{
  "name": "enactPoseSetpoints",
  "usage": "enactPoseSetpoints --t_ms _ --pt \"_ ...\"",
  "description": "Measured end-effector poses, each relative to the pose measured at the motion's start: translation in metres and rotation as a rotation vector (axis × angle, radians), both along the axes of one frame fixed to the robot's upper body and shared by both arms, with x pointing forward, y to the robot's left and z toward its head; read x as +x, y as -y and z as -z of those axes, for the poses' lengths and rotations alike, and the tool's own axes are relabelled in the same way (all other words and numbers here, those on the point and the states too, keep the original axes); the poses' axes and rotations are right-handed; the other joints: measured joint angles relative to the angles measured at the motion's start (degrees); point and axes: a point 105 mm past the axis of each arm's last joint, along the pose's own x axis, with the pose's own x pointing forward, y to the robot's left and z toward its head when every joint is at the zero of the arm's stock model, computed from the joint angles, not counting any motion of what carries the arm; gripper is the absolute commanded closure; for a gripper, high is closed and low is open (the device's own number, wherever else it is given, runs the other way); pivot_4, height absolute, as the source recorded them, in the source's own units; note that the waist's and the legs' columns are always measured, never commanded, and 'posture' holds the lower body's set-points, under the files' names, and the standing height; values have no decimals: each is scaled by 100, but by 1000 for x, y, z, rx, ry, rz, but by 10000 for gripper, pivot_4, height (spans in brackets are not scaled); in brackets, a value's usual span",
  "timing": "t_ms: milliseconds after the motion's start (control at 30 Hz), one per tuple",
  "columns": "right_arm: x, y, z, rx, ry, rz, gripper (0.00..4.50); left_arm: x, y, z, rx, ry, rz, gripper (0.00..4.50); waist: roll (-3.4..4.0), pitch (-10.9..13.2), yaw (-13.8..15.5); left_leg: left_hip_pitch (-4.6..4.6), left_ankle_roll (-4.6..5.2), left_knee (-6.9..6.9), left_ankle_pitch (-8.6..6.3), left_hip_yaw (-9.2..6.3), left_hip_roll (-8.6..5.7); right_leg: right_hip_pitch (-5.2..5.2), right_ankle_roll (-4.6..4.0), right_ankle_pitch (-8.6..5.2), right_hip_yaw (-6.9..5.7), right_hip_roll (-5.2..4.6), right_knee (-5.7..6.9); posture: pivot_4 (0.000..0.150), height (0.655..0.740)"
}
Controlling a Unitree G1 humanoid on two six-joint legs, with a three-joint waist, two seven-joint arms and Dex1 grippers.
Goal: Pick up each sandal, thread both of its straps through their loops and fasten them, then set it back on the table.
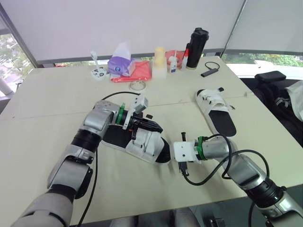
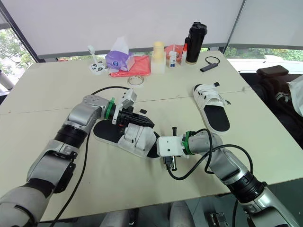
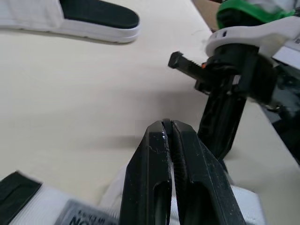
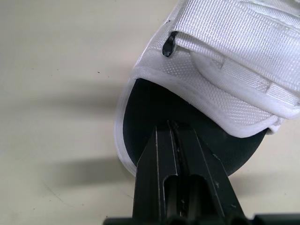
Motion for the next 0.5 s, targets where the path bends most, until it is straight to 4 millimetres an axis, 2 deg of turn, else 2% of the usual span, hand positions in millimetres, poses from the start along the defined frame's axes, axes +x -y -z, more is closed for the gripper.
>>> enactPoseSetpoints --t_ms 300,500 --pt "0 0 0 -2 4 -4 45000 -2 -3 7 -15 14 -52 44860 1 -1 -1 3 0 1 0 0 1 1 0 0 0 1 3 1500 7400" --pt "1 -1 0 -3 9 -11 45000 3 -5 24 -20 27 -98 44860 2 -2 8 7 0 2 0 0 1 4 -1 0 1 1 7 1500 7400"
